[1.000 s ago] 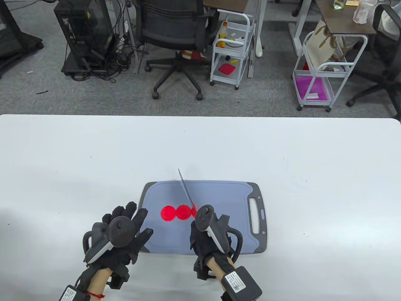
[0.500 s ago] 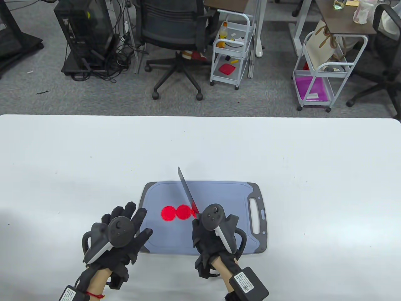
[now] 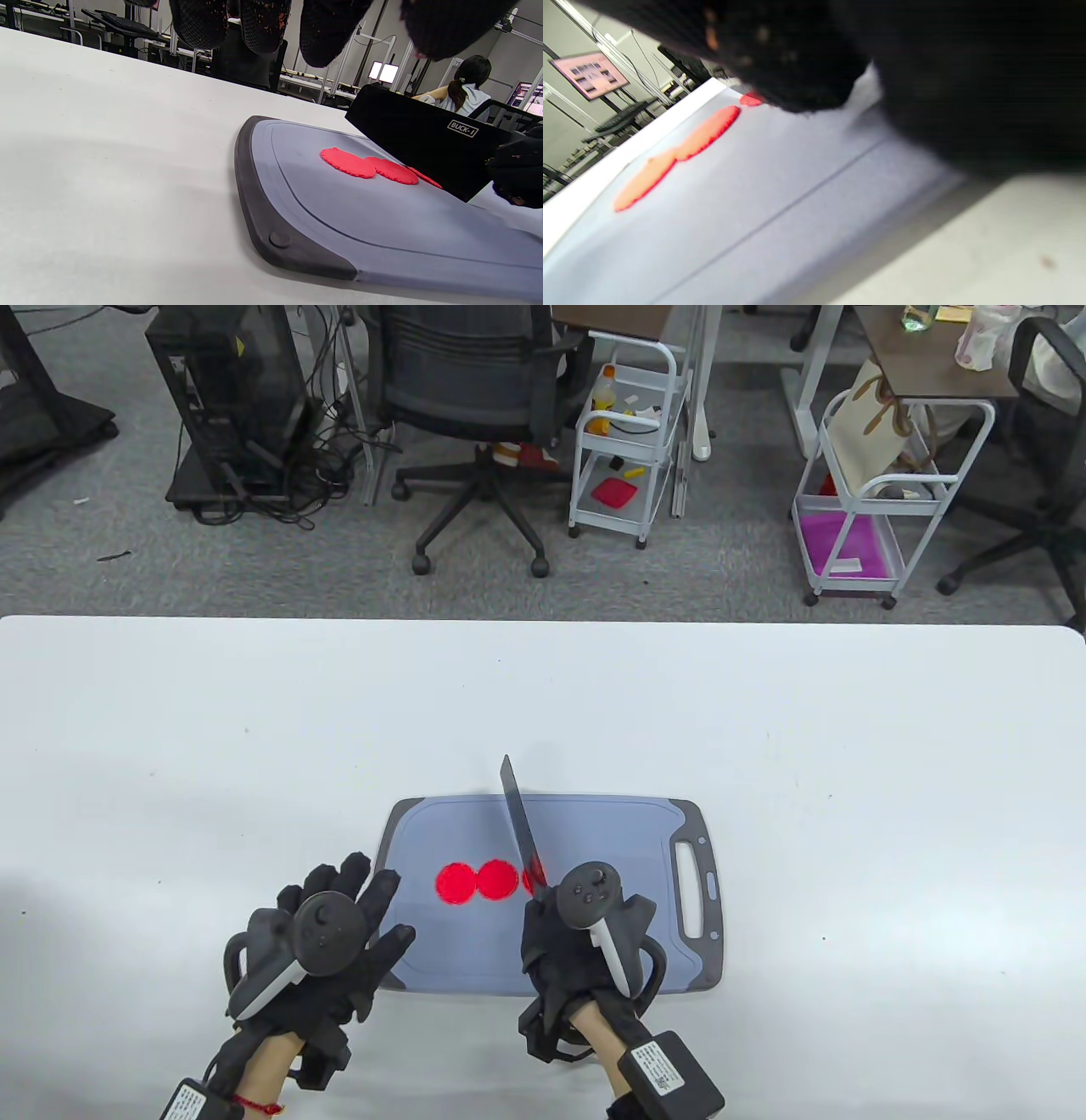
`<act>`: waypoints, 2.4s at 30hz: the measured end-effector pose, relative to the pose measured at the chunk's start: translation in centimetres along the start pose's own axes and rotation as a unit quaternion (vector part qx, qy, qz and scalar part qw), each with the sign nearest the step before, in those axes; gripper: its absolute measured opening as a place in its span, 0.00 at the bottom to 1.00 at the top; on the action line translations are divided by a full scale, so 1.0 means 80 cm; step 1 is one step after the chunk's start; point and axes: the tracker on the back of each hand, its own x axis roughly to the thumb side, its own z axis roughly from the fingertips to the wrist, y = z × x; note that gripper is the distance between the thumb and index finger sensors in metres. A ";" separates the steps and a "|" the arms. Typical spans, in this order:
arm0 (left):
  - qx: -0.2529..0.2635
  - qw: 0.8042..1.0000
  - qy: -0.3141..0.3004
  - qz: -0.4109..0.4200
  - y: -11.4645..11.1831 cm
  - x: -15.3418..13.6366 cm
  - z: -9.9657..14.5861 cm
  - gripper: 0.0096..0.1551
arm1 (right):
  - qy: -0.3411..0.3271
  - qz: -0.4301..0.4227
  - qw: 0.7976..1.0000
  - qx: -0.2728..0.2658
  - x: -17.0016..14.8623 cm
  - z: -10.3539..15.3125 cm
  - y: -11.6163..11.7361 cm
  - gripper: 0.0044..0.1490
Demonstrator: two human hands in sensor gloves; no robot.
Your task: Chop plasticine discs into granules with repetitive downward strikes
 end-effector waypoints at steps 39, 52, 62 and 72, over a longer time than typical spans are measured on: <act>-0.004 1.000 -0.001 -0.004 0.001 0.000 0.002 0.44 | -0.031 0.115 0.992 -0.034 0.042 0.011 0.012 0.31; -0.012 1.000 -0.003 0.004 -0.001 0.000 0.002 0.44 | -0.008 0.056 0.998 0.012 0.033 -0.011 0.012 0.30; -0.012 1.000 -0.002 -0.004 -0.002 -0.002 0.003 0.44 | -0.047 0.075 0.996 -0.010 0.047 -0.003 -0.006 0.30; -0.012 1.000 0.000 0.004 -0.001 -0.004 0.003 0.44 | -0.003 0.103 0.993 0.054 0.038 -0.006 0.005 0.29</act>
